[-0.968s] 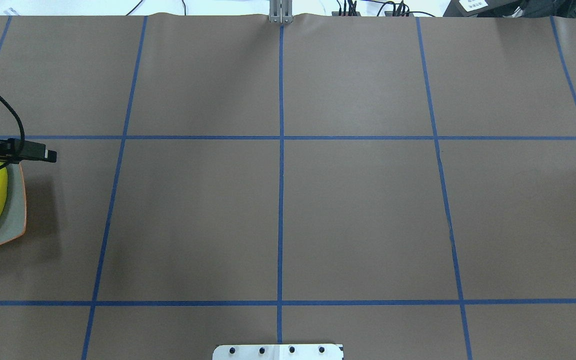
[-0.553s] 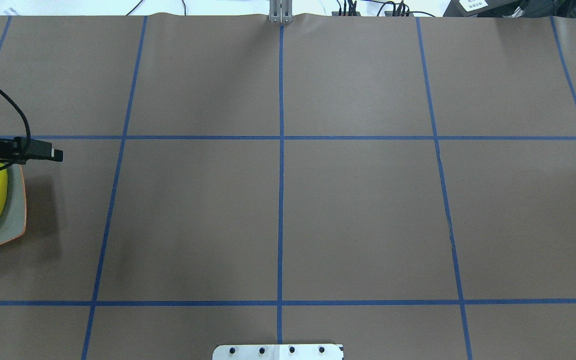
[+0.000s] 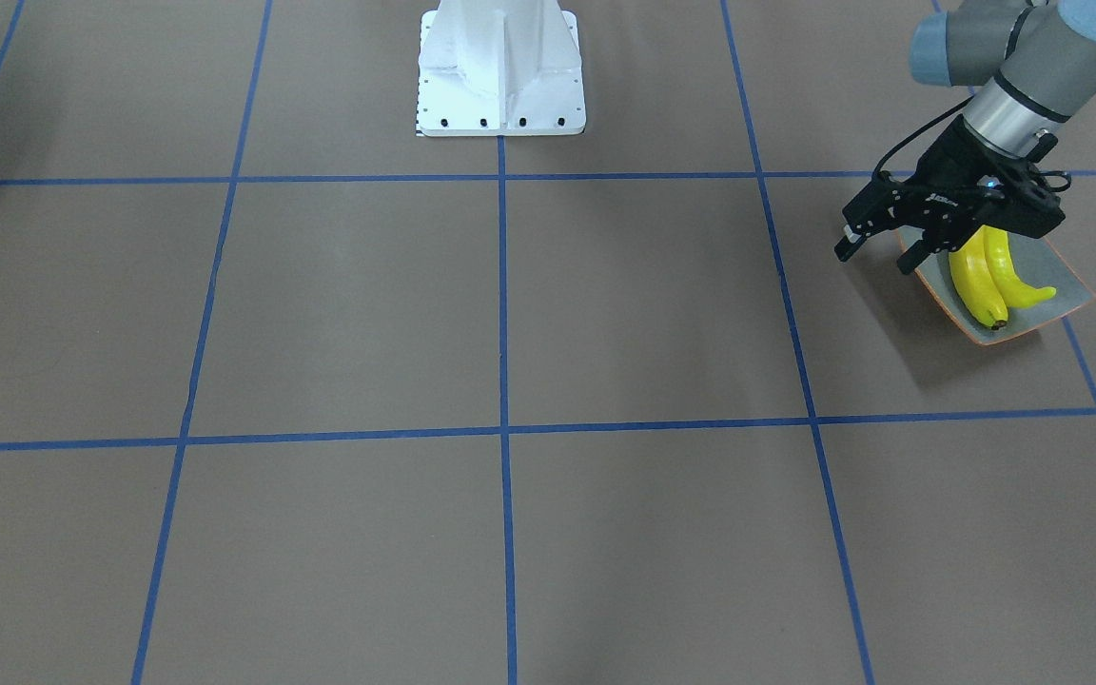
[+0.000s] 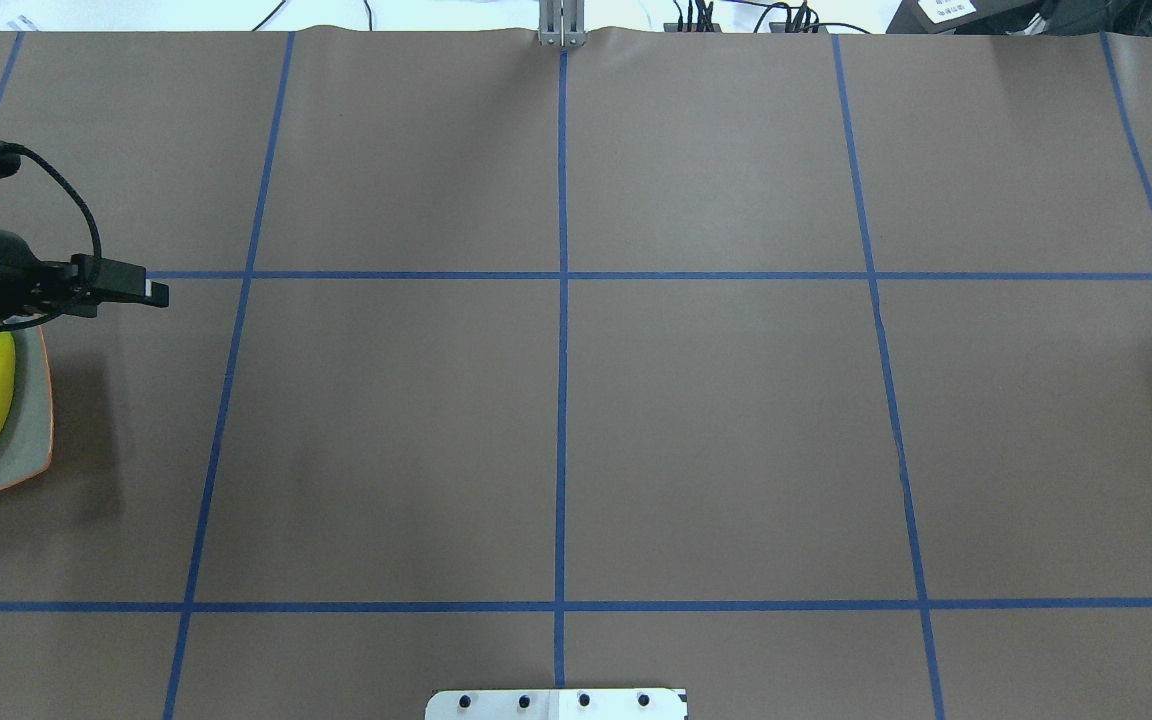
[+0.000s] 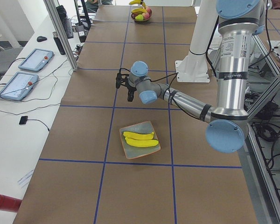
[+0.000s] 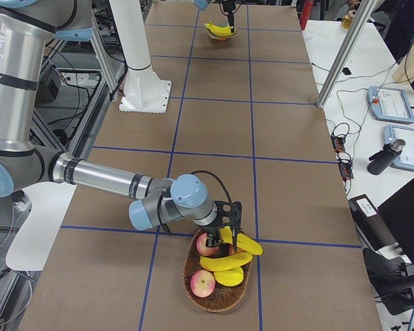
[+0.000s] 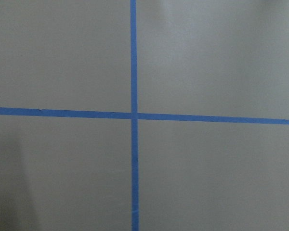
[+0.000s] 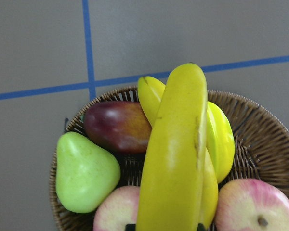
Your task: Transfer all bananas from basket to plate
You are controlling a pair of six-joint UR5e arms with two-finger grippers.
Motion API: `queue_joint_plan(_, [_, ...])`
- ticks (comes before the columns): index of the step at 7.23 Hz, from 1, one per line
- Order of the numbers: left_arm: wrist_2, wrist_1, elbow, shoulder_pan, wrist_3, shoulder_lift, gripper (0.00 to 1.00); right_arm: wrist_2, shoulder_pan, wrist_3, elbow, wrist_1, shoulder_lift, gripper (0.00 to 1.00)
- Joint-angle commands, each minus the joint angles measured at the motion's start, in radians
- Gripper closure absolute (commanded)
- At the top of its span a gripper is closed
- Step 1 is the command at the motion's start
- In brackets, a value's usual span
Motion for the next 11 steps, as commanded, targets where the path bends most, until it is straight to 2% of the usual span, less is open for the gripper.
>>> queue_joint_plan(1, [0.001,0.006,0.028,0.018,-0.092,-0.111,0.0,0.051,-0.096,0.21,0.033,0.004,0.122,1.0])
queue_joint_plan(4, [0.003,0.006,0.107,0.074,-0.227,-0.308,0.0,0.038,-0.278,0.523,0.13,0.009,0.236,1.0])
queue_joint_plan(6, [0.006,0.004,0.16,0.128,-0.319,-0.435,0.0,0.035,-0.413,0.698,0.133,0.013,0.361,1.0])
queue_joint_plan(7, [0.006,0.0,0.165,0.13,-0.355,-0.466,0.0,0.026,-0.459,0.788,0.135,0.013,0.435,1.0])
queue_joint_plan(8, [0.006,0.0,0.166,0.131,-0.369,-0.483,0.0,-0.032,-0.518,0.886,0.162,0.013,0.478,1.0])
queue_joint_plan(9, [0.007,0.001,0.181,0.142,-0.382,-0.512,0.0,-0.147,-0.608,0.957,0.217,0.013,0.483,1.0])
queue_joint_plan(11, [0.012,-0.005,0.218,0.165,-0.465,-0.589,0.0,-0.253,-0.717,1.118,0.271,0.013,0.544,1.0])
